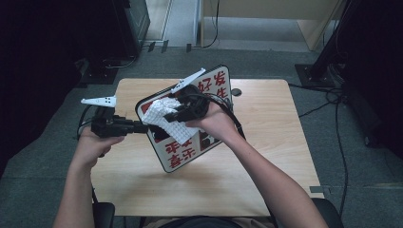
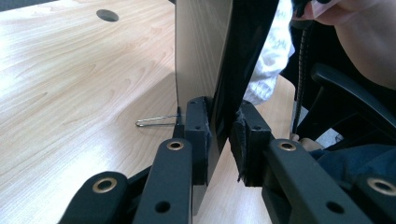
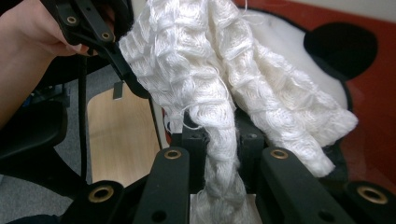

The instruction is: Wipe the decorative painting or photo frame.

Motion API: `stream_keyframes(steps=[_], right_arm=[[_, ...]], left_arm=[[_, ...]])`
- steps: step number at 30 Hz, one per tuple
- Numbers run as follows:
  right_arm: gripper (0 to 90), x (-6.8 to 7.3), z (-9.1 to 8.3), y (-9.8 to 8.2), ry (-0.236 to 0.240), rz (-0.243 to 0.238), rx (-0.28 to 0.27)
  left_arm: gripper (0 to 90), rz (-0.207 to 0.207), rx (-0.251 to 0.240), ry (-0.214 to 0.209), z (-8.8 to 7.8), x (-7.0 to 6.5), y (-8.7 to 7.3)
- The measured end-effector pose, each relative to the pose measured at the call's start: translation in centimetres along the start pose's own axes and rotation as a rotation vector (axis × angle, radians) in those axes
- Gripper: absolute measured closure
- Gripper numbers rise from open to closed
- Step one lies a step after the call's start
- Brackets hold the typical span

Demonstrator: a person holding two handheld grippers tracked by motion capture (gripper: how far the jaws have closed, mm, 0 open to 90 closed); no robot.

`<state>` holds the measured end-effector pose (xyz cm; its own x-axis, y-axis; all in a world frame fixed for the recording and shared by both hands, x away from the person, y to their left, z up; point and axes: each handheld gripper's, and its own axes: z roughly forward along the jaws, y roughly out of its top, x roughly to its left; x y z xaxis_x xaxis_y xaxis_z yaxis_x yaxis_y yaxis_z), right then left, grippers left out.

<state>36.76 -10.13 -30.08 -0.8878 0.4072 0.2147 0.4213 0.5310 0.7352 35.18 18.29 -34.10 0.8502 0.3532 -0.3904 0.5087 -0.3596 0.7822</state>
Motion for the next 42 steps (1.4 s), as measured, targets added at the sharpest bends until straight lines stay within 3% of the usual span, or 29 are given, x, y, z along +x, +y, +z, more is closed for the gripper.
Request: stream_keyframes(steps=[24, 42], right_arm=[[79.6, -0.2, 1.7, -2.6, 0.008, 0.006, 0.042], [79.5, -0.4, 3.0, -5.3, 0.027, 0.022, 0.029]], left_arm=[[77.5, -0.003, 0.003, -0.001, 0.0, 0.0, 0.0], [77.4, -0.007, 0.003, -0.001, 0.0, 0.0, 0.0]])
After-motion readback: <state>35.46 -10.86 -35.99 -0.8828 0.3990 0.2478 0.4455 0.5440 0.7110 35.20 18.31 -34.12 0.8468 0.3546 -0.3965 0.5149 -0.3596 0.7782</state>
